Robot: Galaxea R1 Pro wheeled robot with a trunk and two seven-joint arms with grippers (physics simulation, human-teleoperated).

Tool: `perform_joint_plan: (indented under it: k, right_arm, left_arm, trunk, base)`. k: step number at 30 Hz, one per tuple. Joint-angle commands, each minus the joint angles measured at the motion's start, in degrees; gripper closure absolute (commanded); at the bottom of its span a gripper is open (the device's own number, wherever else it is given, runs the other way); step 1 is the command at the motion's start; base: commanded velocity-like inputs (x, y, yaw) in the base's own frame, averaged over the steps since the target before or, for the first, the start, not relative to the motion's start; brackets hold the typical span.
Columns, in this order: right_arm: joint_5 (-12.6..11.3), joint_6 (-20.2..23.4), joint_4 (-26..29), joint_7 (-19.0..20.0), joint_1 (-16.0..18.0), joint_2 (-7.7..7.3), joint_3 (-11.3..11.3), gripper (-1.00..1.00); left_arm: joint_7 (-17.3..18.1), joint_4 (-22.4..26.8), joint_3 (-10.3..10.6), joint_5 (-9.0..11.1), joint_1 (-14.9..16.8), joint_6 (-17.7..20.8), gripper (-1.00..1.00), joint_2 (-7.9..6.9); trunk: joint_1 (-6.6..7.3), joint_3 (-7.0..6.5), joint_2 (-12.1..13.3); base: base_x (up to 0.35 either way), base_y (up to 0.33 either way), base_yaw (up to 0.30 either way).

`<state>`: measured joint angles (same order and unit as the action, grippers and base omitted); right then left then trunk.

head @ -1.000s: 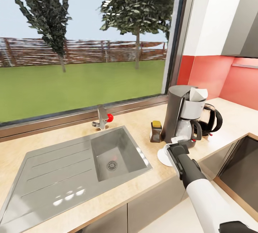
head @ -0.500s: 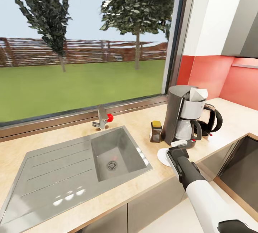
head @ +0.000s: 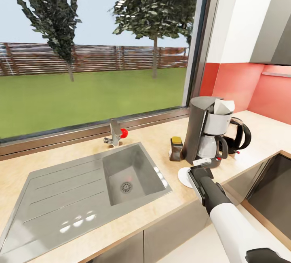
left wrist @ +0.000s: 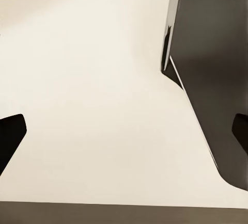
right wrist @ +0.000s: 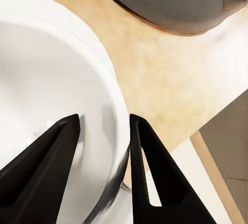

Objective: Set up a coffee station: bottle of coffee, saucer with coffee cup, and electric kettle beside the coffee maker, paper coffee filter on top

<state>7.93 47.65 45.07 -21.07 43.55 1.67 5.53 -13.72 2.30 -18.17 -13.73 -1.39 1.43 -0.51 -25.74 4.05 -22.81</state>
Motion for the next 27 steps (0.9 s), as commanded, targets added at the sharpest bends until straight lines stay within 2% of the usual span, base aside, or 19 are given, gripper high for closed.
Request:
perform_joint_plan:
  k: [1, 20, 27]
  right_arm:
    - [0.33, 0.43, 0.02, 0.15, 0.04, 0.0, 0.1, 1.0]
    - [0.33, 0.43, 0.03, 0.1, 0.04, 0.0, 0.18, 1.0]
    - [0.33, 0.43, 0.05, 0.09, 0.04, 0.0, 0.18, 1.0]
  left_arm:
    - [-0.07, 0.16, -0.47, -0.6, -0.02, 0.15, -1.0, 0.04]
    - [-0.07, 0.16, -0.47, -0.6, -0.02, 0.15, -1.0, 0.05]
    - [-0.07, 0.13, -0.47, -0.6, -0.02, 0.15, -1.0, 0.07]
  trunk:
    - [-0.04, 0.12, -0.11]
    - [-0.04, 0.12, -0.11]
    - [-0.04, 0.12, -0.11]
  base:
    - [0.0, 0.005, 0.0]
    - [0.0, 0.017, 0.0]
    - [0.0, 0.11, 0.0]
